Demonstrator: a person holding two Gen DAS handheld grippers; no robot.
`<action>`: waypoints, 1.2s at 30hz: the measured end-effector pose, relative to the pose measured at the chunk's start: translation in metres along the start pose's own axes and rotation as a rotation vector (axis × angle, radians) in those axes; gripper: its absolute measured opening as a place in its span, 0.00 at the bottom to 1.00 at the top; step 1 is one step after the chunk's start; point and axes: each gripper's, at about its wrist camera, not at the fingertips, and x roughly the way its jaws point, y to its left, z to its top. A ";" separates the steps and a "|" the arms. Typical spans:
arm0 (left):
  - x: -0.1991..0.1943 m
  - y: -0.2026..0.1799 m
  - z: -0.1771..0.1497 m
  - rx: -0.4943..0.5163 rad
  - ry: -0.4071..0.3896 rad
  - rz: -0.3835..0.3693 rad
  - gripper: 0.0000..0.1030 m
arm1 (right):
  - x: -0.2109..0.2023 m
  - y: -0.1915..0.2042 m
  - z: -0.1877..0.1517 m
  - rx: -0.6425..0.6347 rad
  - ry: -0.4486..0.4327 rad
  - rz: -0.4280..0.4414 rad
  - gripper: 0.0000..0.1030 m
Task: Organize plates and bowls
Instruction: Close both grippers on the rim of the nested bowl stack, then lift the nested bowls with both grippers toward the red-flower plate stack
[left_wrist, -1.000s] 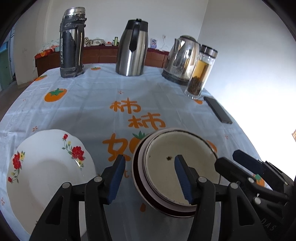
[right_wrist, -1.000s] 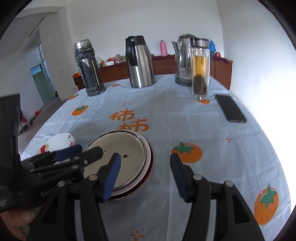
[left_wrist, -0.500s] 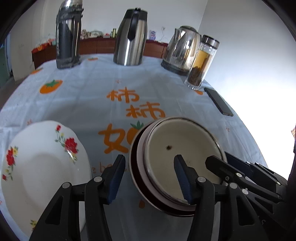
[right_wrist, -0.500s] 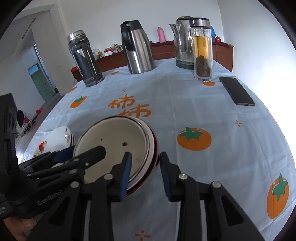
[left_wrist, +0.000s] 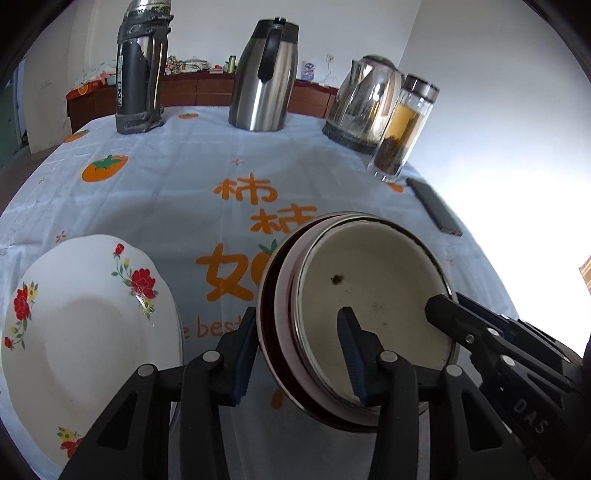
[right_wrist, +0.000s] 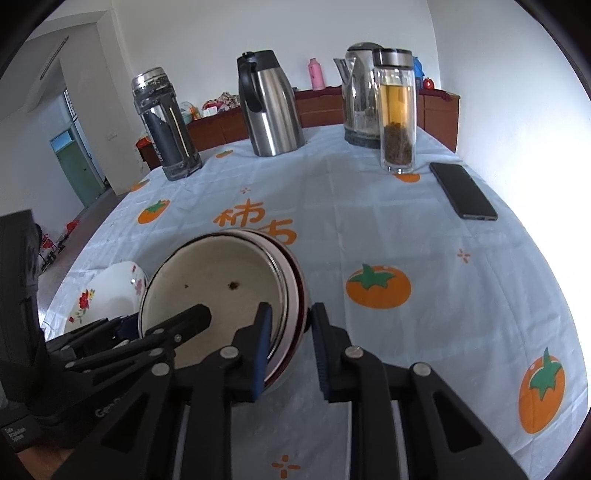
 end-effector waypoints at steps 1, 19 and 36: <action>-0.003 0.000 0.001 -0.001 -0.007 -0.006 0.44 | -0.001 0.000 0.001 -0.002 0.000 0.000 0.21; -0.041 0.018 0.008 -0.058 -0.061 -0.003 0.44 | -0.014 0.029 0.017 -0.052 -0.005 0.050 0.21; -0.078 0.052 0.003 -0.111 -0.103 0.049 0.44 | -0.019 0.074 0.019 -0.123 -0.010 0.113 0.21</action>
